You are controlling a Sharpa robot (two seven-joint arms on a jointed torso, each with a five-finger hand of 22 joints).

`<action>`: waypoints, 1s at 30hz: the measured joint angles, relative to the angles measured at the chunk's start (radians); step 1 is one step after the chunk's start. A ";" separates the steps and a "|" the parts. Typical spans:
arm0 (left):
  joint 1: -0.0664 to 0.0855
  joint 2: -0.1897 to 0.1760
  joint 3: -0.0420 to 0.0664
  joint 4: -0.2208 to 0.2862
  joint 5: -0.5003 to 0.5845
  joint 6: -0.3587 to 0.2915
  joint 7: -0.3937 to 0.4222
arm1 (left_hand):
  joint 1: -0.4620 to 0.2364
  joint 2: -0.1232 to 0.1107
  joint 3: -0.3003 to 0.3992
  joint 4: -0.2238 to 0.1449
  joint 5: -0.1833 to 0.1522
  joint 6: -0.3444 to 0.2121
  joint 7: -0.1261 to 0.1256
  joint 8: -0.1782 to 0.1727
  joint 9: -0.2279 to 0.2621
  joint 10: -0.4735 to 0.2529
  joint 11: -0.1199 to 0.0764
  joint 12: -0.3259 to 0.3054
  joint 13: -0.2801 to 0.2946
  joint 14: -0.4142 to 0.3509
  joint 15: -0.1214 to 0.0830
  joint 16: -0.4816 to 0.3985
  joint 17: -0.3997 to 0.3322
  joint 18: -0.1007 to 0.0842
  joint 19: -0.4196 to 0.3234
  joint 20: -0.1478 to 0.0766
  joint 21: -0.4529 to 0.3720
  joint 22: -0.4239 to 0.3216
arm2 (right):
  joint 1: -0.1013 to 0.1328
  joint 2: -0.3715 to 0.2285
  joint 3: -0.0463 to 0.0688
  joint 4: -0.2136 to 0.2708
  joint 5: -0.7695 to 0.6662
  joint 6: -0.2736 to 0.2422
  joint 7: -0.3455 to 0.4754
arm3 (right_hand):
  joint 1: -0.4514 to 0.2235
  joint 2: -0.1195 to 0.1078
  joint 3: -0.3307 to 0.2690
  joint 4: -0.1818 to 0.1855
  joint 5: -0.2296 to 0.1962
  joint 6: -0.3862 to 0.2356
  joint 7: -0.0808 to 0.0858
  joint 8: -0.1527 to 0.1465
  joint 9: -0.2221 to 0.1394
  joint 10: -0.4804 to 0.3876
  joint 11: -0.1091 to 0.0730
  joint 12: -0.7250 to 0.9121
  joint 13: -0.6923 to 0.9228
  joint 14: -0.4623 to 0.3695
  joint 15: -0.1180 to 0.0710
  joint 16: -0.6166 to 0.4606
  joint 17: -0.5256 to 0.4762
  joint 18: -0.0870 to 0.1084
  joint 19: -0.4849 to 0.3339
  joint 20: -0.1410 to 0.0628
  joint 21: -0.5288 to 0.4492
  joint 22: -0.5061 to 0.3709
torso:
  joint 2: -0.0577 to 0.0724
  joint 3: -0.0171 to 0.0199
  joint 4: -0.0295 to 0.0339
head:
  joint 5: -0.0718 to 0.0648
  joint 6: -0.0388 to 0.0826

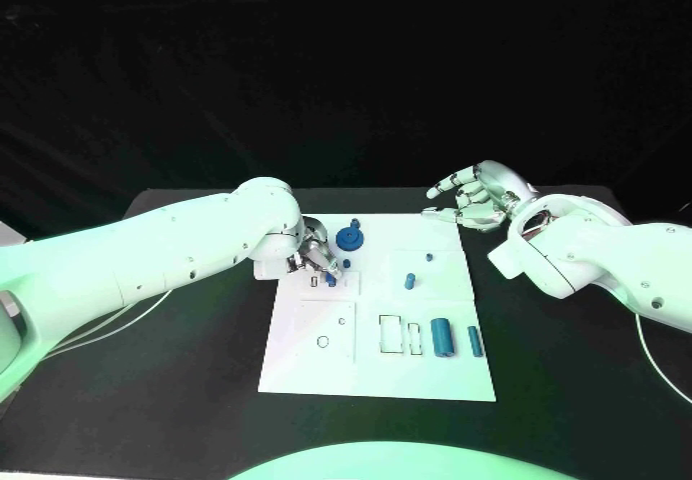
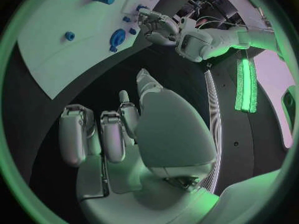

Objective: Assemble the parts on the task board

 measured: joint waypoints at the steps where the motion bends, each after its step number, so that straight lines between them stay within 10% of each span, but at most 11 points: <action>1: 0.000 0.000 0.000 0.000 0.000 0.001 0.000 | 0.000 0.000 0.000 0.000 0.000 0.000 0.000 0.000 0.000 0.000 0.000 0.000 0.000 0.000 0.000 0.000 0.000 0.000 0.000 0.000 0.000 0.000 | 0.000 0.000 0.000 0.000 0.000 0.000 0.000 | 0.000 0.000 0.000 0.000 0.000 0.000 0.000 0.000 0.000 0.000 0.000 0.000 0.000 0.000 0.000 0.000 0.000 0.000 0.000 0.000 0.000 0.000 | 0.000 -0.0001 0.0000 | 0.000 -0.001; 30: -0.001 -0.010 -0.003 0.008 -0.006 0.018 0.003 | 0.005 -0.003 0.000 0.000 -0.006 0.001 0.000 -0.010 0.002 0.000 0.000 0.000 0.000 0.000 0.000 0.000 0.000 0.000 0.000 0.000 0.000 0.001 | -0.001 0.000 0.000 -0.001 0.000 0.002 -0.001 | 0.000 0.000 0.000 0.000 0.000 0.000 0.000 0.000 0.000 0.000 0.000 0.000 0.000 0.000 0.000 0.000 0.000 0.000 0.000 0.000 0.000 0.001 | 0.000 -0.0001 0.0002 | 0.002 -0.006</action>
